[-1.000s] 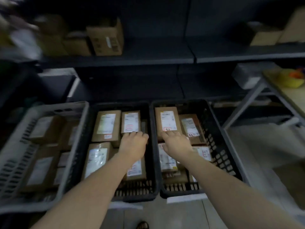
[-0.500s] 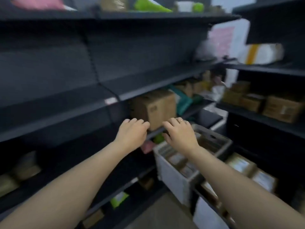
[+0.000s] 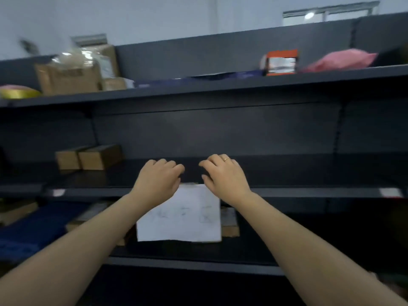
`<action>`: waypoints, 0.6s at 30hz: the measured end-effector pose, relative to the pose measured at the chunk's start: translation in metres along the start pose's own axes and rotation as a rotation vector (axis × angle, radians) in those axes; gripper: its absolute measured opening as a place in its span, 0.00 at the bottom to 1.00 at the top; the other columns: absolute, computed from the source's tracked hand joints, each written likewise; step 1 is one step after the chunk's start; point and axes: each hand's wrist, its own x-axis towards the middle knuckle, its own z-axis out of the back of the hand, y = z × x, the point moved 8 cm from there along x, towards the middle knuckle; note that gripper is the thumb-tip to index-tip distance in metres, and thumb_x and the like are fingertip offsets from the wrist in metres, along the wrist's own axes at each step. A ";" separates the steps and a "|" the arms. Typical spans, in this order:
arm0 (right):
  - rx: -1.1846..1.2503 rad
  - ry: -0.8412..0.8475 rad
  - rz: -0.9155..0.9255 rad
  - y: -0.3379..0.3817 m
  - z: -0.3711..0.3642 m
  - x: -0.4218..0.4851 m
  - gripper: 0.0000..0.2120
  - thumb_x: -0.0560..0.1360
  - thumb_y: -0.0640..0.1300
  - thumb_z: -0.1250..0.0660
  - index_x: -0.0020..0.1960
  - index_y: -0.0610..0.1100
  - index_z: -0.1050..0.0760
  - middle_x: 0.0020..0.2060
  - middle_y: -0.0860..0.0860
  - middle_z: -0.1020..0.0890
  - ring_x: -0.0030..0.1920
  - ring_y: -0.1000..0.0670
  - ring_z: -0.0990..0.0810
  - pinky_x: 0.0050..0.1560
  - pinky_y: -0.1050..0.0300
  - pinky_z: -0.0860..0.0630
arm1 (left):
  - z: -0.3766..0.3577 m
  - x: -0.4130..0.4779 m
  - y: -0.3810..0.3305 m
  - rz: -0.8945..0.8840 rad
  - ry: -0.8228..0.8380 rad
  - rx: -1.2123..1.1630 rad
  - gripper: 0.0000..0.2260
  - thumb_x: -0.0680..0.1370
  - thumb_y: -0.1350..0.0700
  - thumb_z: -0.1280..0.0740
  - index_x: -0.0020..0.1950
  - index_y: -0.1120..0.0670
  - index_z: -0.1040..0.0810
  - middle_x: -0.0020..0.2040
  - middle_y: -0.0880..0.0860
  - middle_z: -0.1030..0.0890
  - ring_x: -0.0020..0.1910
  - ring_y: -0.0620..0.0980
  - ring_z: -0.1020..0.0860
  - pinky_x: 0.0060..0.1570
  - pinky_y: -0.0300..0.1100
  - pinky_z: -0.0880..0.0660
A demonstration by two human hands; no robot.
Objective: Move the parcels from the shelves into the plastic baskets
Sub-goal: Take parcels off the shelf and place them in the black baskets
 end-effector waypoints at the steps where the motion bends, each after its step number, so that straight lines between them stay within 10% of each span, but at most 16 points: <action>1: 0.018 0.007 0.031 0.020 -0.014 0.018 0.14 0.69 0.44 0.27 0.54 0.45 0.20 0.46 0.47 0.18 0.45 0.43 0.19 0.41 0.51 0.23 | -0.004 -0.007 0.028 0.035 0.000 0.012 0.11 0.79 0.51 0.41 0.61 0.49 0.26 0.53 0.48 0.20 0.52 0.50 0.23 0.51 0.45 0.29; 10: 0.181 0.083 0.238 0.129 -0.135 0.154 0.16 0.79 0.47 0.39 0.66 0.48 0.29 0.61 0.49 0.25 0.60 0.47 0.28 0.57 0.51 0.27 | -0.059 -0.036 0.203 0.234 0.041 0.101 0.13 0.80 0.51 0.42 0.63 0.49 0.27 0.54 0.49 0.21 0.56 0.51 0.24 0.52 0.47 0.31; 18: 0.276 0.215 0.298 0.172 -0.259 0.264 0.19 0.80 0.50 0.41 0.70 0.47 0.32 0.64 0.48 0.29 0.63 0.46 0.31 0.59 0.50 0.29 | -0.135 -0.017 0.324 0.262 0.057 0.226 0.10 0.63 0.55 0.25 0.41 0.51 0.21 0.34 0.50 0.19 0.32 0.53 0.19 0.31 0.42 0.25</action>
